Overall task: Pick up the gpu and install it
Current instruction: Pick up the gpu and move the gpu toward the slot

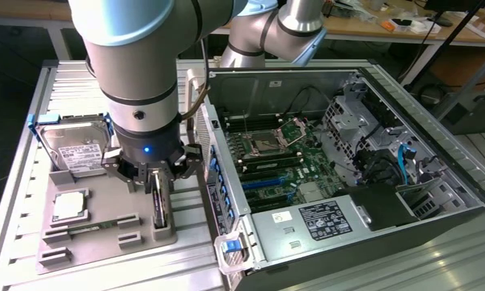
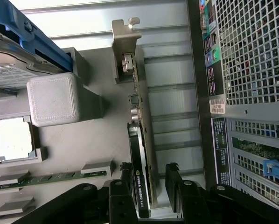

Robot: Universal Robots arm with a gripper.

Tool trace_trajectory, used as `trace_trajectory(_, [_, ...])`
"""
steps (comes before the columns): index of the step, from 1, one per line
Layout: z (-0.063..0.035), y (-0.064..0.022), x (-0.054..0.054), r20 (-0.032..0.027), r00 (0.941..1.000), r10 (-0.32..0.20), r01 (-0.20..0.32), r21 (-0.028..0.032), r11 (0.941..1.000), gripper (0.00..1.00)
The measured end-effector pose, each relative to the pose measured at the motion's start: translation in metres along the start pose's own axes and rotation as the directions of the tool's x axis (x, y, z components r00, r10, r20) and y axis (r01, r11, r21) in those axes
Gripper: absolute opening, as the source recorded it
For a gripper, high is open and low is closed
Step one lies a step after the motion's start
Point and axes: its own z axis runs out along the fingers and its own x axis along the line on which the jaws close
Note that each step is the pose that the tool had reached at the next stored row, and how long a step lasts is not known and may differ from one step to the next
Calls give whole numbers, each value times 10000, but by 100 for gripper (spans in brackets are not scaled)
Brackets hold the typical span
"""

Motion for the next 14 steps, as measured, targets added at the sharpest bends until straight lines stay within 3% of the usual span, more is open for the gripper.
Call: trace_trajectory(14, [44,-2,2,1,10000,0,0,-1,10000,42])
